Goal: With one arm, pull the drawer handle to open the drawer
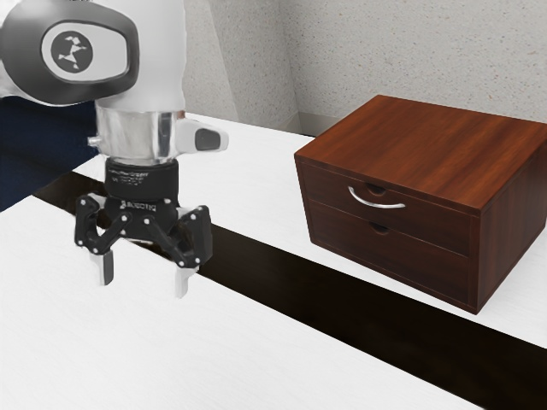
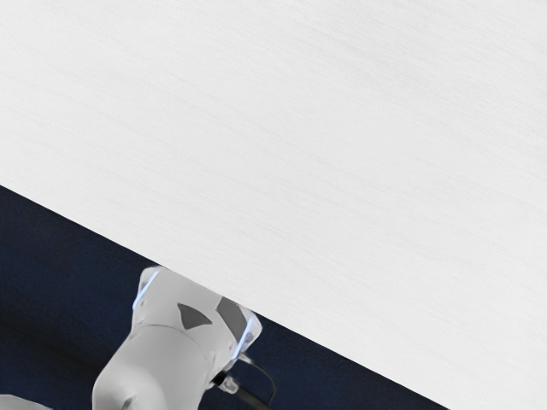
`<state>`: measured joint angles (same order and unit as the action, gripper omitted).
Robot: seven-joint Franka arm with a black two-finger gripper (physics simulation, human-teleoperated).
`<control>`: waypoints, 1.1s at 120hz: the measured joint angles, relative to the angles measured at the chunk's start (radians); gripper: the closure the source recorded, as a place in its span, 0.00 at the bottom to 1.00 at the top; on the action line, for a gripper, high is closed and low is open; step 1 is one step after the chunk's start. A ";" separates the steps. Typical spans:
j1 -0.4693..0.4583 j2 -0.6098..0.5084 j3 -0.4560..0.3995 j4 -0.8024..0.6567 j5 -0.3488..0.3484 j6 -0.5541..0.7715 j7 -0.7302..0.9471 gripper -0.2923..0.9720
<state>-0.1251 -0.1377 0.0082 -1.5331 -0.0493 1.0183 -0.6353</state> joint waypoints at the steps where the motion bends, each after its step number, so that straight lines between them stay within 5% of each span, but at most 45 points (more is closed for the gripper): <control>1: -0.001 0.001 -0.001 -0.001 0.000 0.013 -0.014 0.23; 38: -0.007 0.036 -0.004 0.008 -0.078 0.278 -0.402 0.23; 53: -0.001 0.221 -0.003 0.172 -0.067 0.355 -0.508 0.23; 91: 0.001 0.441 -0.003 0.317 -0.045 0.588 -0.670 0.23; 132: 0.015 0.526 -0.007 0.357 -0.048 0.708 -0.776 0.23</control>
<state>-0.1100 0.3878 0.0015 -1.1762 -0.0971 1.7267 -1.4109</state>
